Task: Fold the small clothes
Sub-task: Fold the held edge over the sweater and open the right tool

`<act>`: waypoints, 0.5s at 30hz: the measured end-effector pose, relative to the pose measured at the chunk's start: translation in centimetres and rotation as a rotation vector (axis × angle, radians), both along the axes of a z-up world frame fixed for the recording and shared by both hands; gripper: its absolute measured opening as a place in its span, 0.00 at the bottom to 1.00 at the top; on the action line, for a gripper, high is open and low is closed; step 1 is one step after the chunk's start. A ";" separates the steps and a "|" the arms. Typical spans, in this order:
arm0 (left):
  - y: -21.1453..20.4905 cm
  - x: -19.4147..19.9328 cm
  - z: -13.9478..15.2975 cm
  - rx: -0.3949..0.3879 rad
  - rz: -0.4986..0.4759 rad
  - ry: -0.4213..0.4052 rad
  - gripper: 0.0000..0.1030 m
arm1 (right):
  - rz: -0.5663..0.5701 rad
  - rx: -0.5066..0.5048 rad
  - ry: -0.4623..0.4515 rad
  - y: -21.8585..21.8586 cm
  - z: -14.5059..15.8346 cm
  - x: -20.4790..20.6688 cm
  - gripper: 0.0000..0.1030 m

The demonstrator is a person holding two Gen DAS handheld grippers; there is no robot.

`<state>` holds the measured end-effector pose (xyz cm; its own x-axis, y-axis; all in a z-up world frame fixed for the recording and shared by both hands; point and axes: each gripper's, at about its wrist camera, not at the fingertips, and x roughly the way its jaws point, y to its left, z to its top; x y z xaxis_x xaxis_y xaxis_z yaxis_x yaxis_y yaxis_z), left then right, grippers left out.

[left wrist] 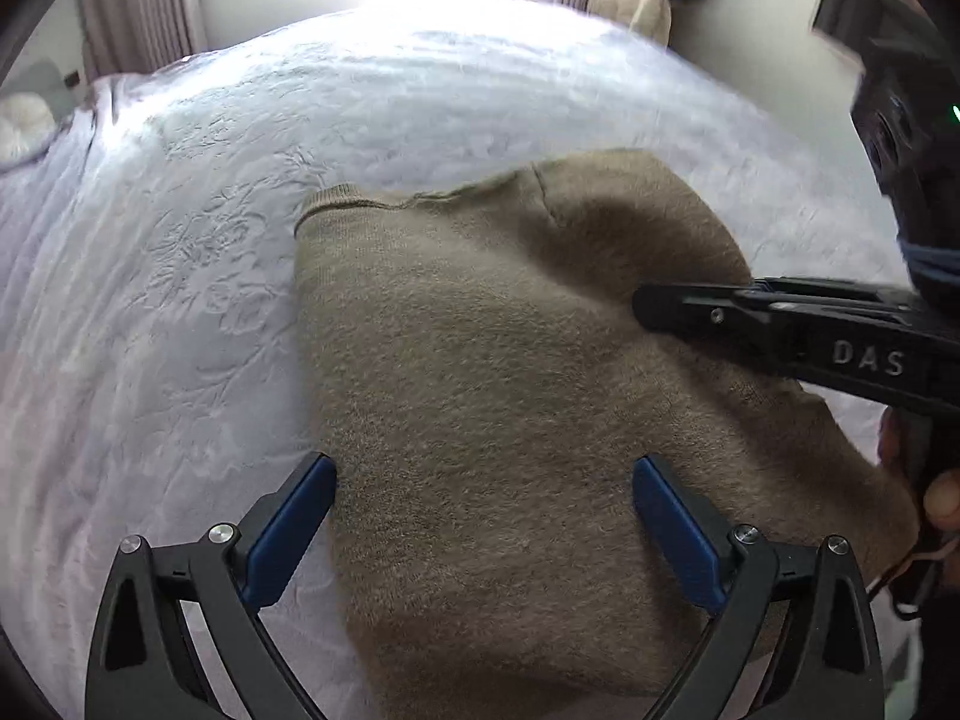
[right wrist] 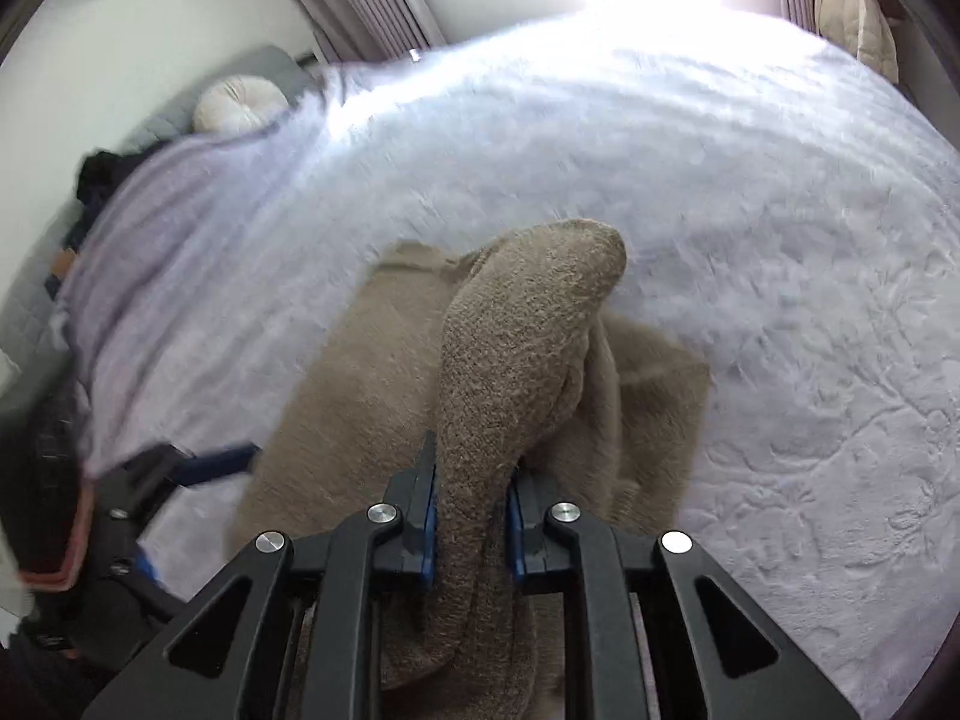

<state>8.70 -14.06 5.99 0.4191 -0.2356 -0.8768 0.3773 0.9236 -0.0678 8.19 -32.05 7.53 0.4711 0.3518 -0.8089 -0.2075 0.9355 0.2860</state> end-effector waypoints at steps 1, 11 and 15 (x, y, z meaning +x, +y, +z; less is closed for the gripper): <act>-0.4 0.0 -0.5 0.018 -0.004 0.004 0.97 | -0.014 -0.025 0.052 -0.3 -1.5 0.6 0.28; 4.4 -1.4 2.7 -0.011 0.104 -0.086 0.97 | 0.005 -0.126 -0.168 0.0 4.3 -5.9 0.51; 6.5 -2.1 2.1 -0.015 0.154 -0.076 0.97 | 0.090 -0.228 -0.152 3.7 4.7 -9.1 0.54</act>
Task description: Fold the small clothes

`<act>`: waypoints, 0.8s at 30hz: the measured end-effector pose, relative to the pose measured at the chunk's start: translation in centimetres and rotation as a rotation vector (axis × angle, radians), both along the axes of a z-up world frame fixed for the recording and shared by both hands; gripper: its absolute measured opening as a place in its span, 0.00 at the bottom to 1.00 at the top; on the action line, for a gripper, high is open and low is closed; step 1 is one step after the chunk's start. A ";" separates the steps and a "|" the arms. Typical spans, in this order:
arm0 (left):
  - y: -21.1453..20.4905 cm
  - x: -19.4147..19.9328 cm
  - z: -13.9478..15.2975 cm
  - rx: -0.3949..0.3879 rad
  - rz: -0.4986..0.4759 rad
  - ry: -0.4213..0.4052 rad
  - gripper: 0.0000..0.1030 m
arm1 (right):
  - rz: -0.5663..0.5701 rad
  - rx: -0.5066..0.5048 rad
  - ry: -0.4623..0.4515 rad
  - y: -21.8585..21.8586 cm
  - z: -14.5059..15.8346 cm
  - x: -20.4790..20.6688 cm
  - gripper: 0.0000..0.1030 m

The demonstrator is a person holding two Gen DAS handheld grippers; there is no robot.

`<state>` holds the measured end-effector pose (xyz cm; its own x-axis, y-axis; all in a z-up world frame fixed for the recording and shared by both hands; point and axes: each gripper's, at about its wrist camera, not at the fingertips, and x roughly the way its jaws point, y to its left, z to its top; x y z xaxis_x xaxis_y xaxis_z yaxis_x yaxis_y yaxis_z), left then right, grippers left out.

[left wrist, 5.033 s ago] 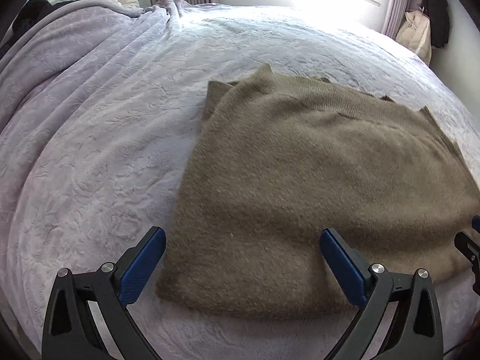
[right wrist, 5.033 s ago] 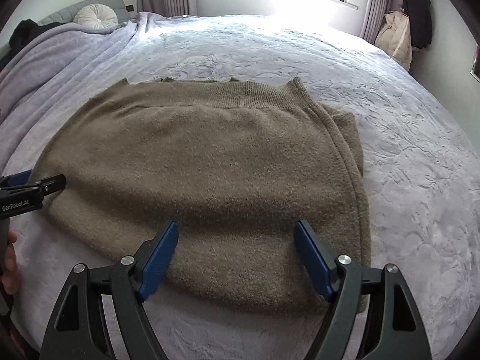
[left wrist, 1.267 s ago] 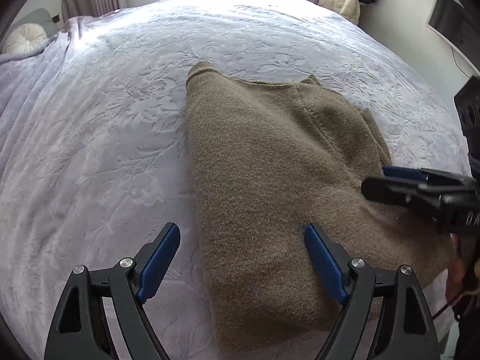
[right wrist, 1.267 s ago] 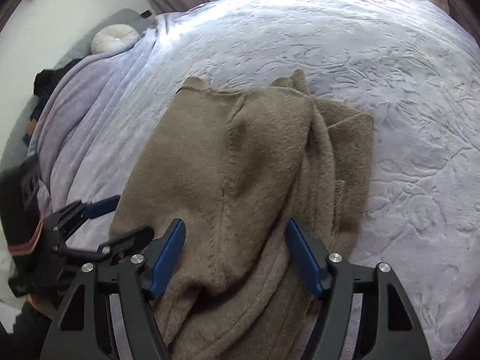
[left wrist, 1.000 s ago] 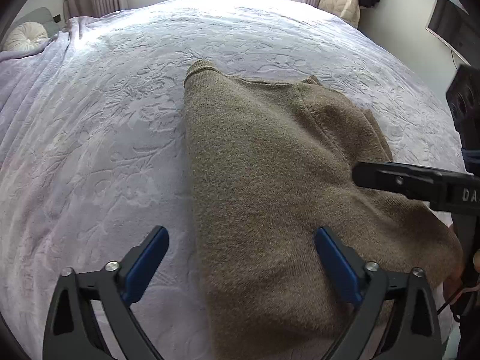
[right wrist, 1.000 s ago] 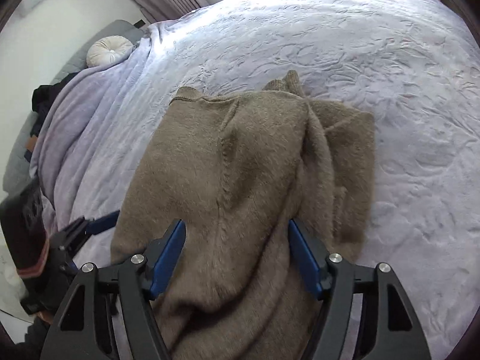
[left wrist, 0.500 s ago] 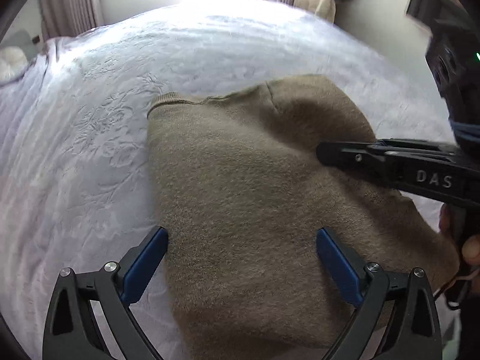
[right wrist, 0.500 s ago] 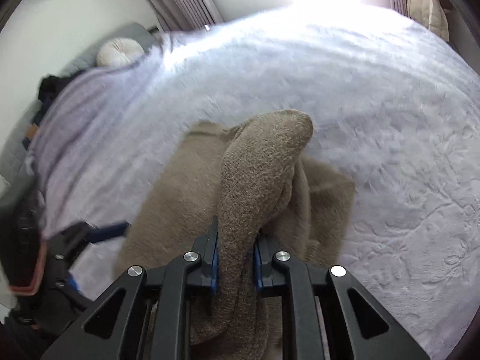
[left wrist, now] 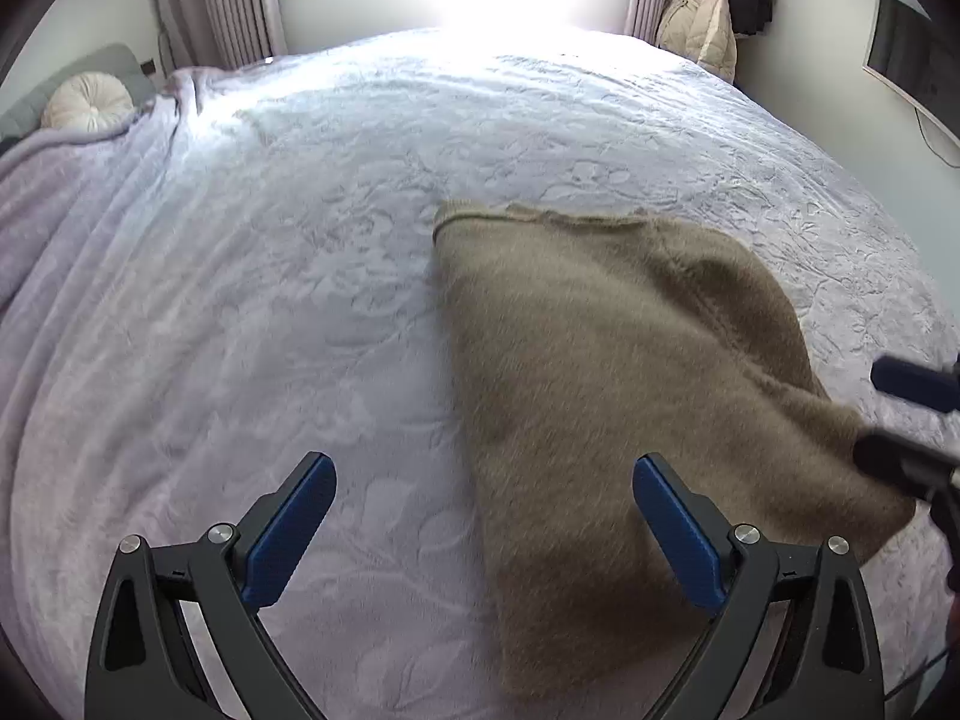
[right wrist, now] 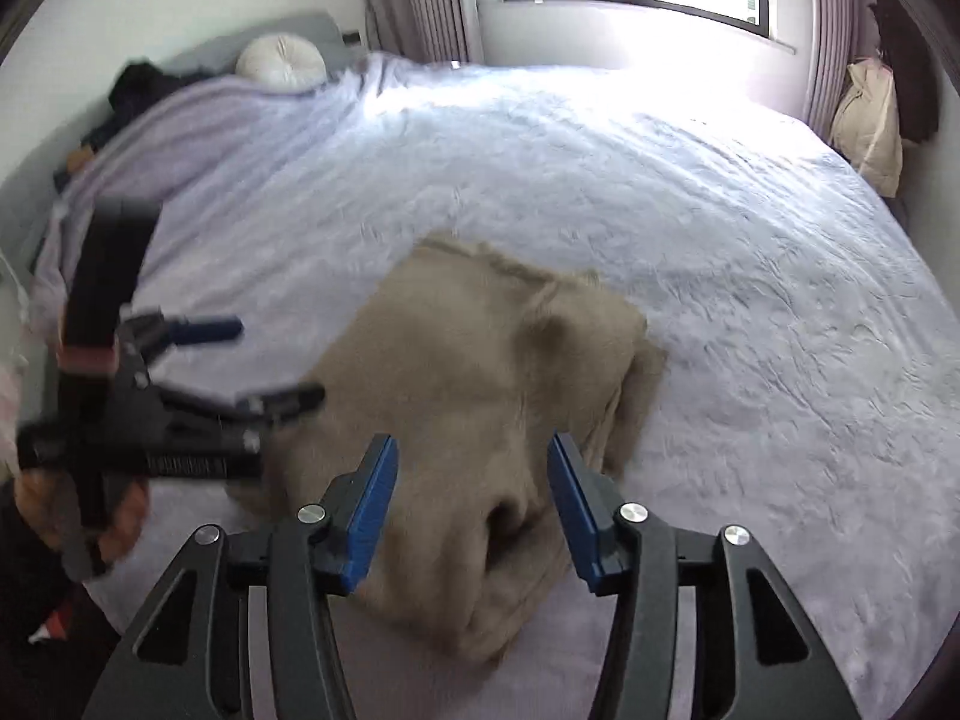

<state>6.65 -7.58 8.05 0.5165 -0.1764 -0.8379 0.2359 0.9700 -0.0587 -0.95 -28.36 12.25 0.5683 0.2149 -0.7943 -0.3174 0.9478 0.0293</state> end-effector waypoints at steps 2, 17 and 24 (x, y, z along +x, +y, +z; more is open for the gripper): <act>0.3 0.0 -1.2 -0.008 -0.011 0.030 0.97 | -0.010 -0.007 0.021 0.3 -1.2 -0.6 0.38; 0.2 -1.0 0.1 -0.089 -0.059 0.036 1.00 | -0.006 -0.011 -0.090 0.9 0.4 -2.6 0.68; 1.1 0.2 -4.6 -0.091 -0.044 0.144 1.00 | 0.025 0.123 0.128 0.3 -6.2 1.6 0.53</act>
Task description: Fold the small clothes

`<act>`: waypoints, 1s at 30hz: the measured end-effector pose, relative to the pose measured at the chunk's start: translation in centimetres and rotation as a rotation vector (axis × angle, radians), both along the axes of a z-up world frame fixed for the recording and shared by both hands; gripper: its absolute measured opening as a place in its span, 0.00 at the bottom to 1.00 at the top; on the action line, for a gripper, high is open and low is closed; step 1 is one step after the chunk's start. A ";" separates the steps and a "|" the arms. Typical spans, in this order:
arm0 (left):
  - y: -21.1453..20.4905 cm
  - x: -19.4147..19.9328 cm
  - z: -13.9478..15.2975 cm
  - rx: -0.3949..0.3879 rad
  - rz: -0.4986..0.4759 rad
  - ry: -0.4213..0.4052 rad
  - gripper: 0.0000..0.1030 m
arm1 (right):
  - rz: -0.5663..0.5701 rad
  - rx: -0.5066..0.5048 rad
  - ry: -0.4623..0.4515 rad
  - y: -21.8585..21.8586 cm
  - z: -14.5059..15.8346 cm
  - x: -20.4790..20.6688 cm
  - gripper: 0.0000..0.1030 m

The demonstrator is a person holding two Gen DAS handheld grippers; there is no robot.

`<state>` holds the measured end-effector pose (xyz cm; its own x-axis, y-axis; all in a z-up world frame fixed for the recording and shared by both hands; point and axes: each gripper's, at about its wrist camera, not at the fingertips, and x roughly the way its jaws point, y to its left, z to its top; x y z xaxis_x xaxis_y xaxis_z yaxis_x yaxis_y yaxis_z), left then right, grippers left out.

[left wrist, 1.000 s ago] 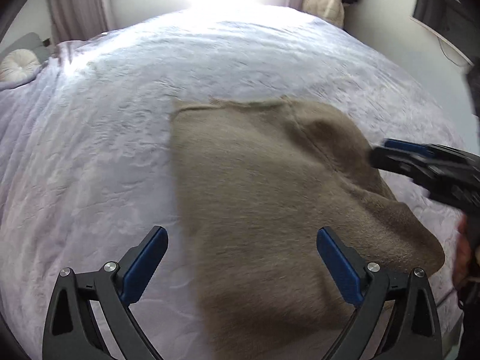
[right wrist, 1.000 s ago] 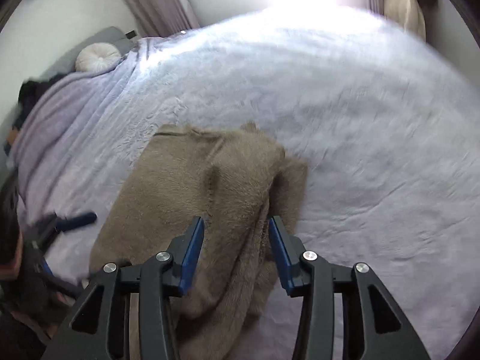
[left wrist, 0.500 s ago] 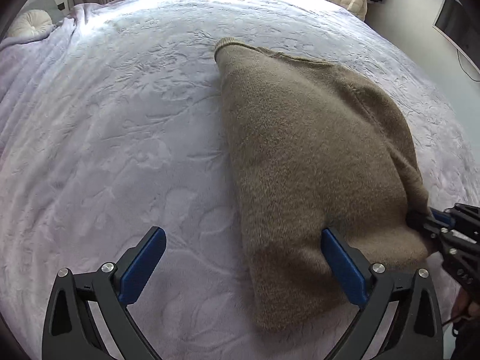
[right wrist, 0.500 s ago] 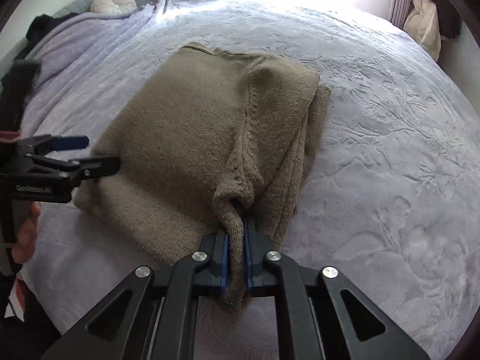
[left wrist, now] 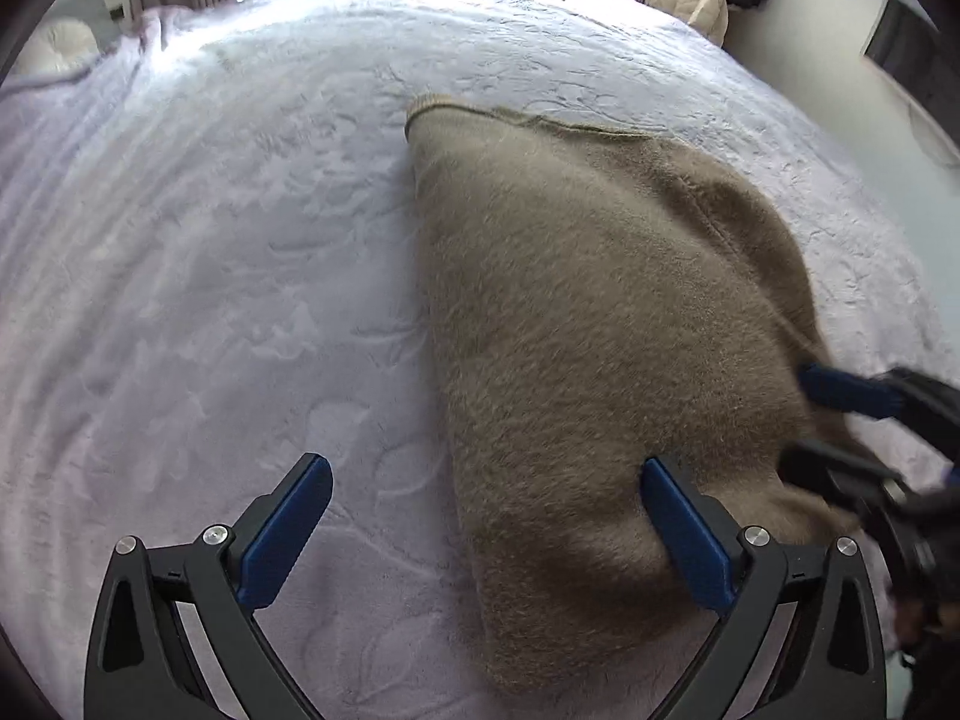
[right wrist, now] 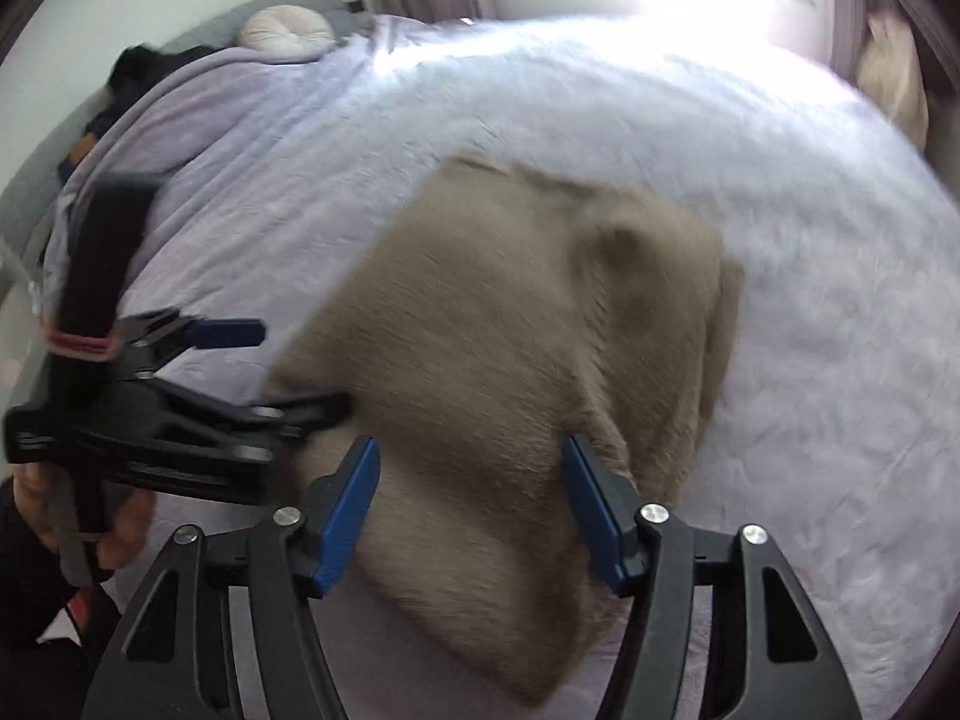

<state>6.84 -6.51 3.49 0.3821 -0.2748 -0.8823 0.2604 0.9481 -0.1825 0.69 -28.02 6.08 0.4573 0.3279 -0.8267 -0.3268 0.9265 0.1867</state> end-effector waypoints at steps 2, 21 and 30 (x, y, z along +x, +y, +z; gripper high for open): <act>0.4 0.1 -0.2 -0.024 -0.004 0.024 1.00 | -0.020 0.044 0.017 -1.5 -0.7 0.2 0.41; -2.9 13.1 0.7 0.036 0.064 0.077 1.00 | -0.168 -0.026 0.041 -5.6 0.1 13.1 0.61; 3.1 6.9 1.4 -0.060 -0.021 0.043 1.00 | -0.170 0.141 -0.011 -10.5 4.3 3.6 0.80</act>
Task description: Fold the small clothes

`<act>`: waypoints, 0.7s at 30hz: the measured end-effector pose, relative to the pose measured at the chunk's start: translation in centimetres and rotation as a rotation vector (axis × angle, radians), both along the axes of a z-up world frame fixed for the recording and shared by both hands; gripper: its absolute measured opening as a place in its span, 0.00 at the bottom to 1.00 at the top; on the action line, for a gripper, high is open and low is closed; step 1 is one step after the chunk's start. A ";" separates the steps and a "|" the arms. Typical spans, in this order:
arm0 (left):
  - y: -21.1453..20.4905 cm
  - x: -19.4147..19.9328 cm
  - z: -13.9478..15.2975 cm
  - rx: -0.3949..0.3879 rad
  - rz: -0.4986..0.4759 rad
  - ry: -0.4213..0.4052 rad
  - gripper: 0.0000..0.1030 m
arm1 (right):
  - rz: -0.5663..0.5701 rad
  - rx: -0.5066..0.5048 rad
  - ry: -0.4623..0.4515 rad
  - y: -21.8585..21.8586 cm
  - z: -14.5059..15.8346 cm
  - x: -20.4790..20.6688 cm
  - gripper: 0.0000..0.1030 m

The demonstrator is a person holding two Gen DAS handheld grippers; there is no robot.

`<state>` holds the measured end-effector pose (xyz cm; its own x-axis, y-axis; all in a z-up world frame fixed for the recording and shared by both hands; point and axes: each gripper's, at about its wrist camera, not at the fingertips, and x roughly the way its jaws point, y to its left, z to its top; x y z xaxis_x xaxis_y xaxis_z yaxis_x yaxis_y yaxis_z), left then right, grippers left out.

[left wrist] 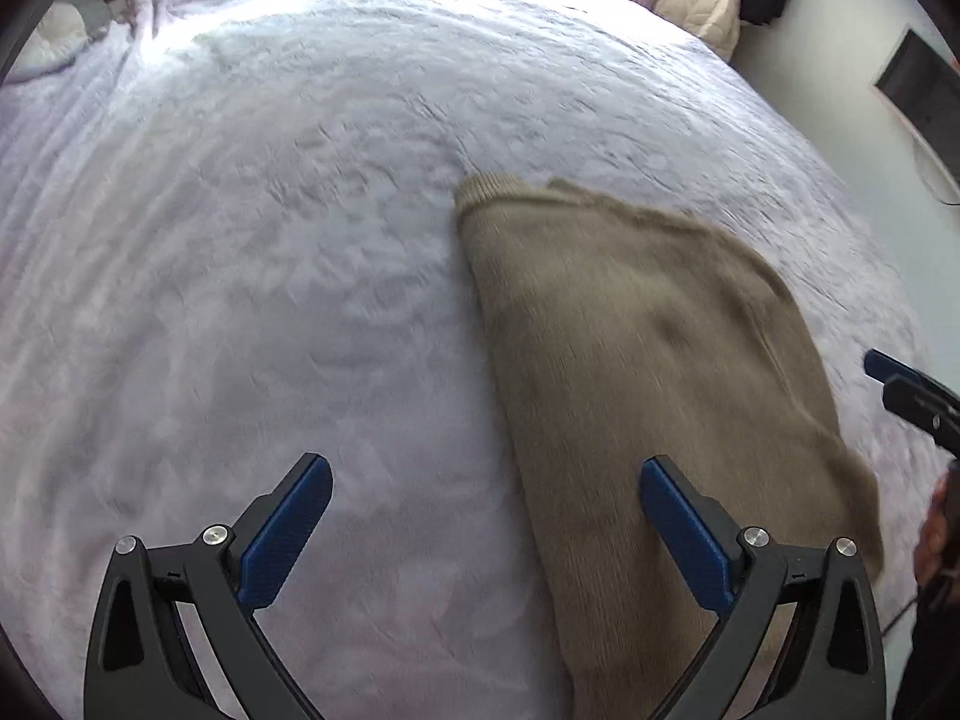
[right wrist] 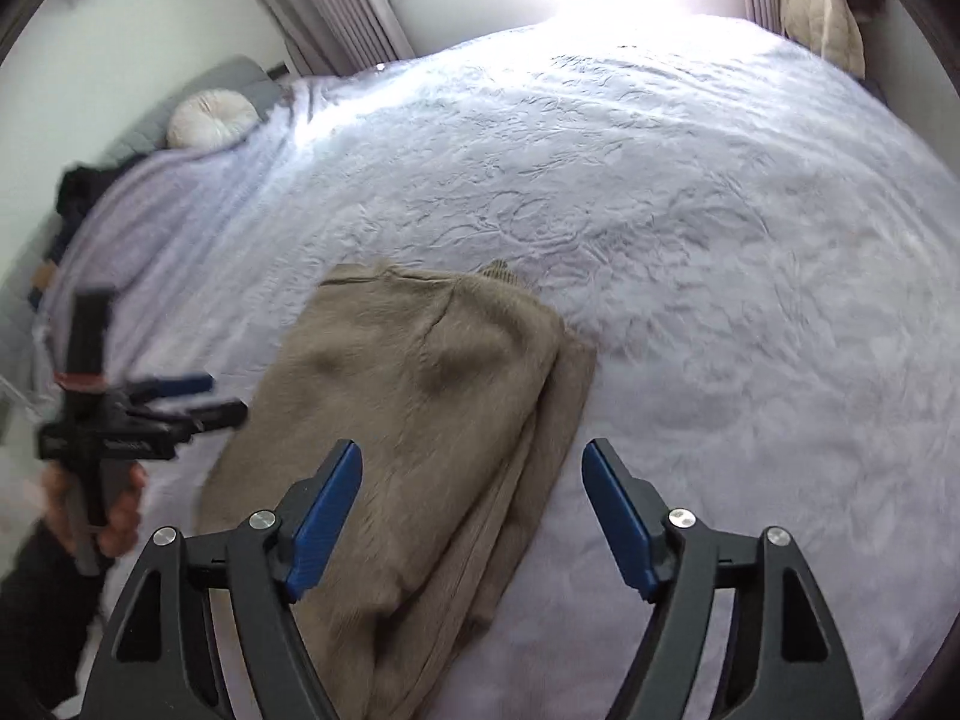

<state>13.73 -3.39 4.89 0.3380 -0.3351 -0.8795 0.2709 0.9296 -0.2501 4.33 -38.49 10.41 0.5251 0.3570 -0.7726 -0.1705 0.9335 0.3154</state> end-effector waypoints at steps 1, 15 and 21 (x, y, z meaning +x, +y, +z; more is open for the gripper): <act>-0.4 -0.5 0.1 -0.015 -0.009 0.001 1.00 | -0.012 0.050 0.013 -0.7 -0.3 -0.7 0.80; -6.5 1.2 -3.7 -0.206 -0.079 0.151 0.79 | 0.036 0.127 0.139 4.3 -7.9 4.3 0.60; -6.2 -0.9 -1.1 -0.169 -0.124 0.046 0.45 | 0.062 0.040 0.046 6.4 -4.6 2.5 0.42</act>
